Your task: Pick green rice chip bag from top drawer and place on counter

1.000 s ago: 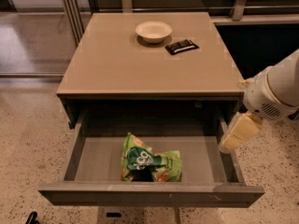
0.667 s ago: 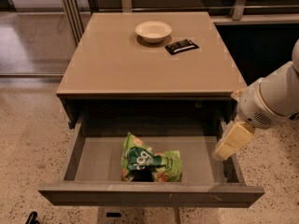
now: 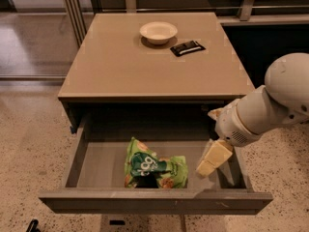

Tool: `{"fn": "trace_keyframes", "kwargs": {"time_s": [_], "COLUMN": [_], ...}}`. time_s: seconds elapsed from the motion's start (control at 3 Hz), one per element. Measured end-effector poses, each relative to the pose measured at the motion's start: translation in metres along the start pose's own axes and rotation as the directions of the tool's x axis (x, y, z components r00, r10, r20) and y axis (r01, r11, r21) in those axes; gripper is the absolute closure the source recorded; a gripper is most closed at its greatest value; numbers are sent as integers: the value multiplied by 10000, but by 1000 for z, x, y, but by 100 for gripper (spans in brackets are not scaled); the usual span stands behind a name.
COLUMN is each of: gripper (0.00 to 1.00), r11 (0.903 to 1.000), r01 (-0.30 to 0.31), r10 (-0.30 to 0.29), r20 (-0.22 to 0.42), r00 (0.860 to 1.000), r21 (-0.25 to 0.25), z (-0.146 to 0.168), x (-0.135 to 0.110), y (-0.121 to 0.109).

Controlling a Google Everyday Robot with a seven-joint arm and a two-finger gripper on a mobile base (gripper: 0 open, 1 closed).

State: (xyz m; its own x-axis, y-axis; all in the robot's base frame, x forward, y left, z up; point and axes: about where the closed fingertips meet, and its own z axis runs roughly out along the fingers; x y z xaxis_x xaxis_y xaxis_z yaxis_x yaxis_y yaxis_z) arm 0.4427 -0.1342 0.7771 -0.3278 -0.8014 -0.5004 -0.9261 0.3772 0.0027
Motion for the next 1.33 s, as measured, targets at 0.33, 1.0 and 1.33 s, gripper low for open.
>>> {"fn": "trace_keyframes", "kwargs": {"time_s": [0.33, 1.0, 1.33], "gripper": [0, 0, 0], "r11": [9984, 9986, 9975], "r01": [570, 394, 214], "r10": [-566, -366, -136], "r20": [599, 794, 1143], "r00": [9966, 9962, 9934], "r21": [-50, -349, -681], "z": [46, 70, 104], "x": [-24, -22, -27], "y": [0, -1, -7]}}
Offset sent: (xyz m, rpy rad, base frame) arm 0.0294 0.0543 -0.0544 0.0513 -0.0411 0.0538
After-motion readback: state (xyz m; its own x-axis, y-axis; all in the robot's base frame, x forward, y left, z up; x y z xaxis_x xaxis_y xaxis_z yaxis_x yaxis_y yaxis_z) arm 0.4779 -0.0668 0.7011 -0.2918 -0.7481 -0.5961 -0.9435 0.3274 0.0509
